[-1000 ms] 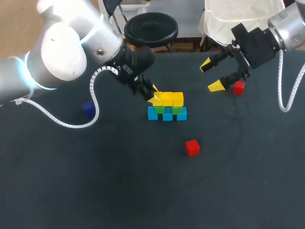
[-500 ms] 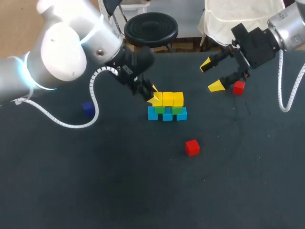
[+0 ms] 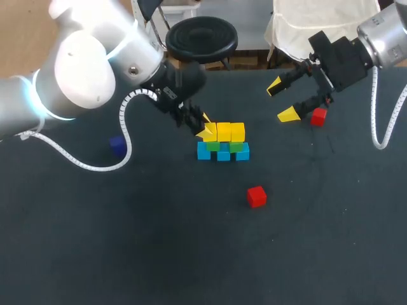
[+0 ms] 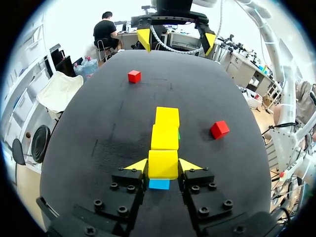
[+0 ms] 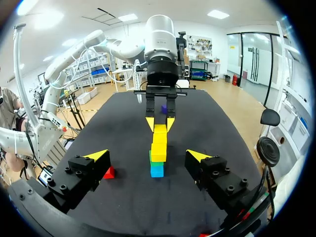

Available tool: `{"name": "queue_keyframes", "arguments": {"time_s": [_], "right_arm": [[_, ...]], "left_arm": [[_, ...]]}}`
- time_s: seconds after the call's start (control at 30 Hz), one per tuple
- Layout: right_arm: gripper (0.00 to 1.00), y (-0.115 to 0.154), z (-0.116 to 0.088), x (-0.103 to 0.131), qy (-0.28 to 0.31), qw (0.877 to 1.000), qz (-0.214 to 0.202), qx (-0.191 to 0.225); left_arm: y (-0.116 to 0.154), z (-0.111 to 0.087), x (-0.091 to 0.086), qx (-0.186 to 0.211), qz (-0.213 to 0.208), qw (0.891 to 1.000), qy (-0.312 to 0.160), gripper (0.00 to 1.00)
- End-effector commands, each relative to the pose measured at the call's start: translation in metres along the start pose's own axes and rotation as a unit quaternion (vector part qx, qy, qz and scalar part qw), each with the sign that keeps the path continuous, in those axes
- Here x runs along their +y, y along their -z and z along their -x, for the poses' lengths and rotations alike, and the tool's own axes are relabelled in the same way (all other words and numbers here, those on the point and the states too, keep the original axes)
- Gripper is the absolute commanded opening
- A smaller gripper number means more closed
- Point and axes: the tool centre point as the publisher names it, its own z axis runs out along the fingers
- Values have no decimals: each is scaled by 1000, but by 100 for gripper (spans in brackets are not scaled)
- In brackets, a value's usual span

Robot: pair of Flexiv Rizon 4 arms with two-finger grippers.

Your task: Place the blue cubes, place green cubes on the blue cubes, place the yellow cubes on the green cubes, then place the red cubes on the yellow cubes, and place purple cube on the red cubes.

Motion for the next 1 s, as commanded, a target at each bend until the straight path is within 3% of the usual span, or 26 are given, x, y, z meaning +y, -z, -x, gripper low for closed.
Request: {"name": "queue_keyframes", "arguments": {"time_s": [0.03, 0.43, 0.57, 0.63, 0.7, 0.73, 0.77, 0.8, 1.0], "right_arm": [[100, 0, 0, 0, 0, 1000, 0, -1], [100, 0, 0, 0, 0, 1000, 0, -1], [100, 0, 0, 0, 0, 1000, 0, -1], [100, 0, 0, 0, 0, 1000, 0, -1], [100, 0, 0, 0, 0, 1000, 0, -1], [100, 0, 0, 0, 0, 1000, 0, -1], [100, 0, 0, 0, 0, 1000, 0, -1], [100, 0, 0, 0, 0, 1000, 0, -1], [100, 0, 0, 0, 0, 1000, 0, -1]], "left_arm": [[0, 0, 1, 0, 0, 1000, 0, 0], [-2, -2, 2, 0, 1, 1000, 1, 0], [-3, -1, 1, 0, 2, 1000, 1, 9], [-3, -1, 1, 0, 2, 1000, 0, 18], [-3, -1, 0, 1, 1, 1000, 0, 36], [-3, -1, 0, 2, 1, 1000, 0, 51], [-3, -1, 0, 3, 0, 1000, 1, 93], [-3, -1, 0, 3, -1, 1000, 3, 100], [-2, 0, -1, 1, -1, 1000, 5, 100]]}}
